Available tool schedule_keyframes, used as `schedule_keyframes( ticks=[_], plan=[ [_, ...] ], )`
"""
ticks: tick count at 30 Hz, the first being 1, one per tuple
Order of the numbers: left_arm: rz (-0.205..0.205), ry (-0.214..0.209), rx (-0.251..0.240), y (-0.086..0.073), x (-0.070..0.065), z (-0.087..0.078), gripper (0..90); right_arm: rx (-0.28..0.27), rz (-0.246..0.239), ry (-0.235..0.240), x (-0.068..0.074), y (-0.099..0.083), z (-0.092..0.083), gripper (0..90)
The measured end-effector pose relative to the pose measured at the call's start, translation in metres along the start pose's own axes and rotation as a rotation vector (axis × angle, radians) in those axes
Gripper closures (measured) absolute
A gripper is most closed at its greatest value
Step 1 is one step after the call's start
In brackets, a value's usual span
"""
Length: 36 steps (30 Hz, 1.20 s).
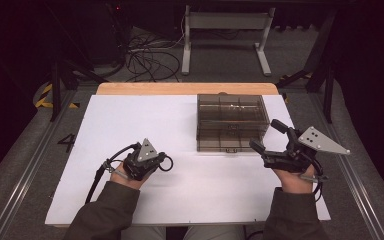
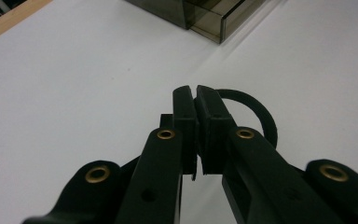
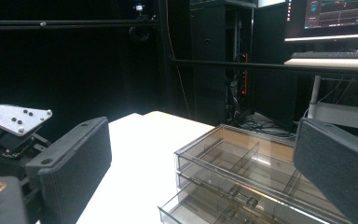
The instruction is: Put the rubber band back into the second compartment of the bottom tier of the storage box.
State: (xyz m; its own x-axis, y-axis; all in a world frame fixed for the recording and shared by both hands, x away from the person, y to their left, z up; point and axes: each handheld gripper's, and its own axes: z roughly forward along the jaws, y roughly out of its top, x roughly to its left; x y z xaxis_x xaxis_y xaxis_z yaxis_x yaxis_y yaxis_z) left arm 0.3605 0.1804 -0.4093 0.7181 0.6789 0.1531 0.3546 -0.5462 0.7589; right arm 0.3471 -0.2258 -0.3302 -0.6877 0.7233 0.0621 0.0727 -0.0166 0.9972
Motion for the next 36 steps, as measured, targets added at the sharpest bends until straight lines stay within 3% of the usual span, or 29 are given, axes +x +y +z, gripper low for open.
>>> schedule_keyframes(
  ticks=[36],
  plan=[
    [0.061,0.006,-0.035,0.039,-0.015,0.023,87.1,-0.014,0.006,0.024,-0.001,0.001,-0.001,5.3]
  ],
)
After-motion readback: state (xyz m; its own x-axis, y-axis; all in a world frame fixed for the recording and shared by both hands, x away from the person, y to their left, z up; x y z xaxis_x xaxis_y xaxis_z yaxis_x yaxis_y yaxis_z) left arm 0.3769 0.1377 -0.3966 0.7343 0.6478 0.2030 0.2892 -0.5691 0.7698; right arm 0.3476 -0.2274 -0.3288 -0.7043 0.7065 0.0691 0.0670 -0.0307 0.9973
